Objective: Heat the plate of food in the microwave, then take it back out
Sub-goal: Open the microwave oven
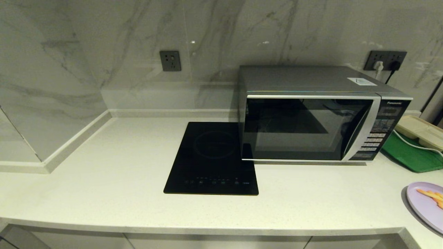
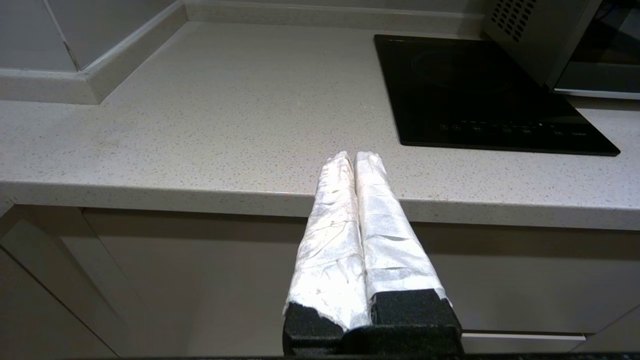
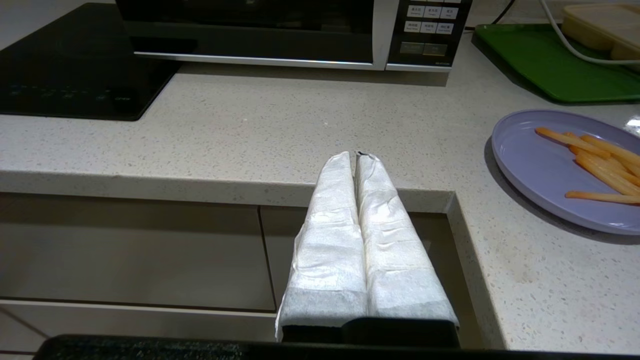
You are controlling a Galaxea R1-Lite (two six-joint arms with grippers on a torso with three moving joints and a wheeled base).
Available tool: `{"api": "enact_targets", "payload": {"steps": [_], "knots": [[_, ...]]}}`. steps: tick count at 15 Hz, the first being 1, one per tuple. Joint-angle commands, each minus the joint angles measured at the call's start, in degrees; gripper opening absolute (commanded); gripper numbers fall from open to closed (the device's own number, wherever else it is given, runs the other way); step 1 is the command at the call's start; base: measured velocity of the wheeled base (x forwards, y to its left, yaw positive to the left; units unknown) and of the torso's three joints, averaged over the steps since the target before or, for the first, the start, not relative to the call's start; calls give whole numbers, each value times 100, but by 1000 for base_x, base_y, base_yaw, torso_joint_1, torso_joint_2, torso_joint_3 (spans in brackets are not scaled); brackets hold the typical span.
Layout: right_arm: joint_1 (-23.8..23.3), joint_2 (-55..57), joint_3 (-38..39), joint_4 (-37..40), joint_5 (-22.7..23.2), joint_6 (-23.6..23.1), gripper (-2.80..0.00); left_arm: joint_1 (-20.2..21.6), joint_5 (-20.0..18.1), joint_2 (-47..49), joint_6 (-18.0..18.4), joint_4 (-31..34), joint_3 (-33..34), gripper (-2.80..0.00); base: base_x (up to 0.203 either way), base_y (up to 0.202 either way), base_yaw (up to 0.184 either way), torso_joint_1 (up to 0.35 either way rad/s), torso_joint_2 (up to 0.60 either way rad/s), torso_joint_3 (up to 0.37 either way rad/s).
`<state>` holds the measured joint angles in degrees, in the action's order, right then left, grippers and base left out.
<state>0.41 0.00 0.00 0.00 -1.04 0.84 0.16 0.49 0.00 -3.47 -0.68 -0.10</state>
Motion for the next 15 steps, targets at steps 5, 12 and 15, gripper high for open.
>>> {"api": "enact_targets", "payload": {"steps": [5,12,15], "knots": [[2,9,9,0,33,-31,-280,2,4,0,-4,-2,1,-280,0,0,0,0,0,0],[-6,55,-198,536,-55,-45,-280,2,4,0,-4,-2,1,-280,0,0,0,0,0,0],[-6,541,-368,618,-92,-16,-280,2,4,0,-4,-2,1,-280,0,0,0,0,0,0]]}}
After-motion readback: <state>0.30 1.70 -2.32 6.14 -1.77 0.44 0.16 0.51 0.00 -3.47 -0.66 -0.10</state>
